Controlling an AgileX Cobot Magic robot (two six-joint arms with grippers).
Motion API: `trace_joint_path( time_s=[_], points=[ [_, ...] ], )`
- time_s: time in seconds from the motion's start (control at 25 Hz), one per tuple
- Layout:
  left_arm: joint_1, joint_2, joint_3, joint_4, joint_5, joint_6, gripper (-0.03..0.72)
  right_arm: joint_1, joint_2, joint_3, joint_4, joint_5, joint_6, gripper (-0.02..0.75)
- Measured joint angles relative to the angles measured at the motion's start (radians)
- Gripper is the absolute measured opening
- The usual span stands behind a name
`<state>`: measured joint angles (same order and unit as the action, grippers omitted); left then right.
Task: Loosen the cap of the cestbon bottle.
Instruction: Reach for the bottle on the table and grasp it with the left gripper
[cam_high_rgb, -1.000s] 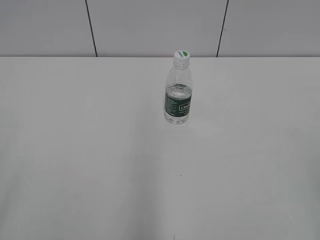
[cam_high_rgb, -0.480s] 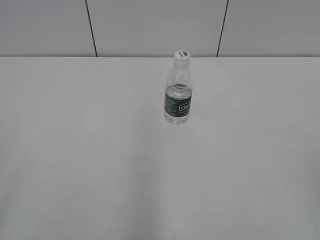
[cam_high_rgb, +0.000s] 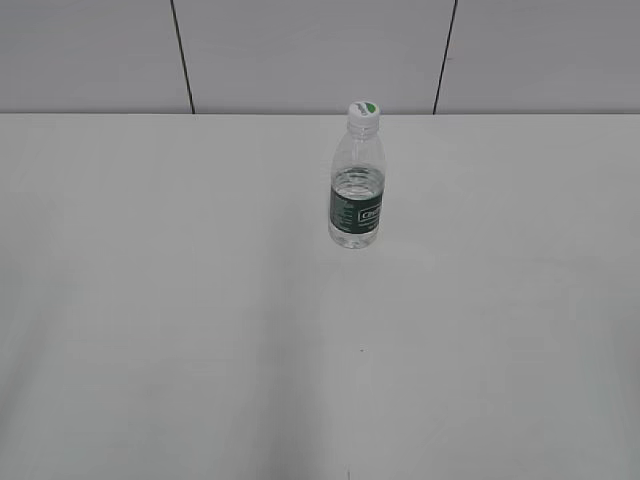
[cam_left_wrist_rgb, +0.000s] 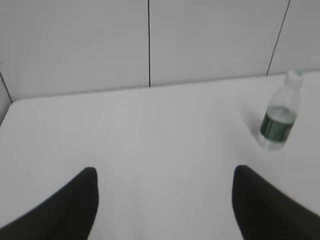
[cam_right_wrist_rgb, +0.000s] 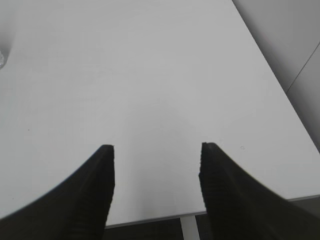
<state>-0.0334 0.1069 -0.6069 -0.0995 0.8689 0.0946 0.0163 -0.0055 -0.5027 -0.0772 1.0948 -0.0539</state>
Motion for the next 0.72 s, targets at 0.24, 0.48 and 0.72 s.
trace_joint_path(
  time_s=[0.24,0.48,0.72],
  points=[
    [0.000,0.279,-0.015,-0.222,-0.370,0.168,0.496,0.000,0.000,0.000,0.000,0.000,0.000,0.426],
    [-0.007,0.570,-0.015,-0.382,-0.651,0.433,0.496,0.000,0.000,0.000,0.000,0.000,0.000,0.426],
    [-0.168,0.879,-0.014,-0.368,-0.937,0.455,0.496,0.000,0.000,0.000,-0.001,0.000,0.000,0.426]
  ],
)
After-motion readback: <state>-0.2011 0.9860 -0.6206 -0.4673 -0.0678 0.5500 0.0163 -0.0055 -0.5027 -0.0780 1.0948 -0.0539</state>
